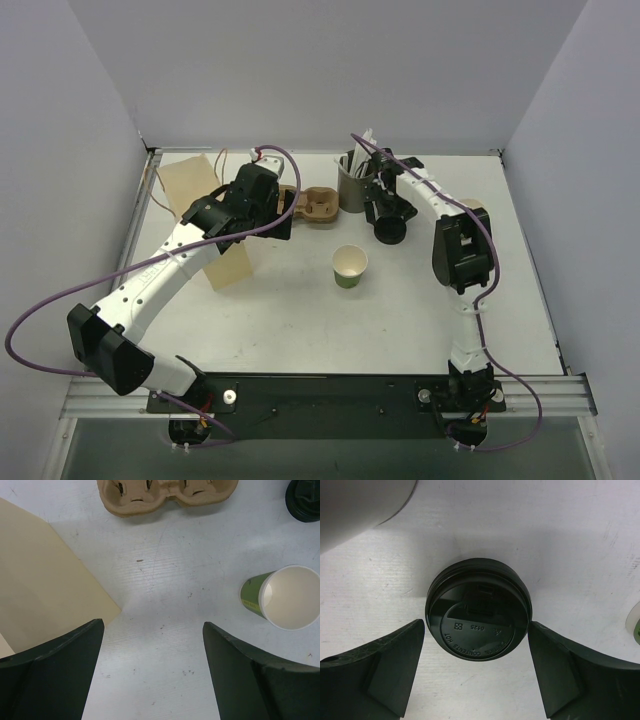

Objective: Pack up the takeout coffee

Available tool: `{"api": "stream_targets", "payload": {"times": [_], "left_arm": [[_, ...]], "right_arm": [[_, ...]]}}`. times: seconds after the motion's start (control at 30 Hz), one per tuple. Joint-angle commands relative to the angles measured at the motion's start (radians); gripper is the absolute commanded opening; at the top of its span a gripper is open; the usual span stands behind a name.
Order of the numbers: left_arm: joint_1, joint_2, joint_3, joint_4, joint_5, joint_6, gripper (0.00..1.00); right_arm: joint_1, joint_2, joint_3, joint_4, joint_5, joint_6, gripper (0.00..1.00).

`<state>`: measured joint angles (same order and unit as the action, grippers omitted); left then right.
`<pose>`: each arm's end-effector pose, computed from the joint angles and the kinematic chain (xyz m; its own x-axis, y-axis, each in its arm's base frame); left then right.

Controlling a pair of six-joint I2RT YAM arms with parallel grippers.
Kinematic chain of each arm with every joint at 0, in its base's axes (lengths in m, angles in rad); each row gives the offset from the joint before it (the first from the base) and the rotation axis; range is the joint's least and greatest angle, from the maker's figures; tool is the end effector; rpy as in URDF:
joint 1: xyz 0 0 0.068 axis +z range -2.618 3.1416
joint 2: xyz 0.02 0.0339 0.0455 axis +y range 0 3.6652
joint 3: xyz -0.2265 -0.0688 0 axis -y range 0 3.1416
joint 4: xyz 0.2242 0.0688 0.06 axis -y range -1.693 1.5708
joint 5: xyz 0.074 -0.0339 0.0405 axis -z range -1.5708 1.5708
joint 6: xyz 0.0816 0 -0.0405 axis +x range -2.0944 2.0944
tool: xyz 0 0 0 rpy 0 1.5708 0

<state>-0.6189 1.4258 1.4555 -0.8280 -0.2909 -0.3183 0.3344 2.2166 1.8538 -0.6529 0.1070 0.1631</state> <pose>0.2708 -0.1641 0.2953 -0.6769 0.1141 -0.7271 0.1904 0.9814 -0.0233 0.4459 0.1457 0.1391 -0.8365 -0.1197 -0.5348 -0.1392 0.9903 -0.0040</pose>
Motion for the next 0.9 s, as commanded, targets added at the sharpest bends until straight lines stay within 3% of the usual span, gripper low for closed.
{"api": "stream_targets", "payload": {"times": [0.0,0.3,0.87], "left_arm": [[0.008,0.007,0.052,0.001,-0.001,0.008,0.91],[0.011,0.009,0.049,0.006,0.002,0.01,0.91],[0.018,0.009,0.046,0.01,0.012,0.012,0.91]], "right_arm": [[-0.001,0.008,0.016,-0.042,0.04,-0.013,0.79],[-0.021,-0.132,-0.11,0.101,-0.004,0.032,0.79],[-0.031,-0.135,-0.162,0.136,-0.05,0.079,0.77]]}}
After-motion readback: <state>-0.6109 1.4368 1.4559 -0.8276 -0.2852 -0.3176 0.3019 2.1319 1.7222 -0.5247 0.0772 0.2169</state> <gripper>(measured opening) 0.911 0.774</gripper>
